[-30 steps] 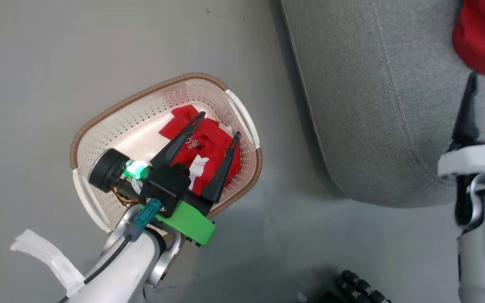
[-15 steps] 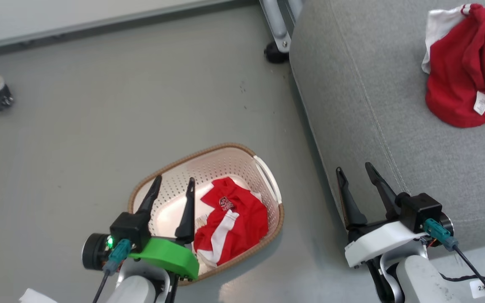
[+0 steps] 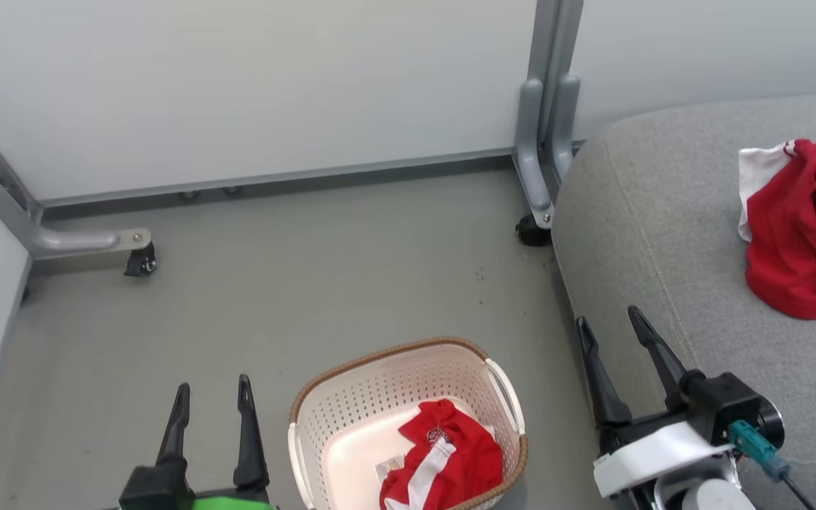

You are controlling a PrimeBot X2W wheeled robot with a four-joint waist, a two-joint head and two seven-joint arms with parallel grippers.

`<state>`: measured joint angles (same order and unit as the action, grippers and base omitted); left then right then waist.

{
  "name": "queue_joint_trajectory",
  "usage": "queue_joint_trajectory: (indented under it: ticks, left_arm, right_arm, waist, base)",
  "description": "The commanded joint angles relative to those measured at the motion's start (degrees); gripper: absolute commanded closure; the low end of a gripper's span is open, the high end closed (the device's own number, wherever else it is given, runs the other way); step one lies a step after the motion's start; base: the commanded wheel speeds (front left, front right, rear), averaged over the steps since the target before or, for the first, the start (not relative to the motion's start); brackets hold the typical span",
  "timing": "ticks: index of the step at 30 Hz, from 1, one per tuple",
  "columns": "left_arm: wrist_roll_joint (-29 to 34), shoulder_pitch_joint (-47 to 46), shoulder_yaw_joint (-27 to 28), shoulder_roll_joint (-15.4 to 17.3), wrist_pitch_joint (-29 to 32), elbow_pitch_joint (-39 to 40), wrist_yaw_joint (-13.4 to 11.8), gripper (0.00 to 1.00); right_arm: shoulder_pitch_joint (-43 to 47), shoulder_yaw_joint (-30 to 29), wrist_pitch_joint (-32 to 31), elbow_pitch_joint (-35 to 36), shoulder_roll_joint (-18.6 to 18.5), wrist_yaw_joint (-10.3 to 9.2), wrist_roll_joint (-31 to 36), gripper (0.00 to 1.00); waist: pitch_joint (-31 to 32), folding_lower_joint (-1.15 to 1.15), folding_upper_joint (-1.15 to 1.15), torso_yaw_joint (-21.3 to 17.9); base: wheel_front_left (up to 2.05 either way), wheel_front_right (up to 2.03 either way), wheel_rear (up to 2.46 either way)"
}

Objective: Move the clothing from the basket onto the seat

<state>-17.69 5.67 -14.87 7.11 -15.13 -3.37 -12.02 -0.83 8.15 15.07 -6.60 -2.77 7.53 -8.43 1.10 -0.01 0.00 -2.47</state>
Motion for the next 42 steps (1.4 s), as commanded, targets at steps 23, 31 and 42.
queue_joint_trajectory:
  ticks: [23, 31, 42]
  left_arm:
    - [9.78, 7.81, 5.22, -4.08, -0.02, 1.89, 4.06, 0.00]
    - [9.82, 8.03, 5.67, -4.17, -0.02, 0.49, 4.75, 0.00]
    - [10.08, 7.78, 4.87, -4.19, -0.02, -0.29, 4.86, 0.00]
  right_arm:
    - [4.22, 1.54, 0.16, -1.58, -0.44, -0.08, 2.68, 0.00]
    - [4.21, 2.12, 0.16, -2.71, -0.48, -0.08, 2.80, 0.00]
    - [4.12, 2.51, 0.16, -3.66, -0.47, -0.08, 3.35, 0.00]
  waist:
    - [4.21, 0.01, 0.00, -0.04]
    - [4.40, 0.01, 0.00, 0.20]
    - [4.24, 0.01, 0.00, 0.33]
  base:
    - [0.00, 0.00, 0.00]
    - [0.00, 0.00, 0.00]
    - [0.00, 0.00, 0.00]
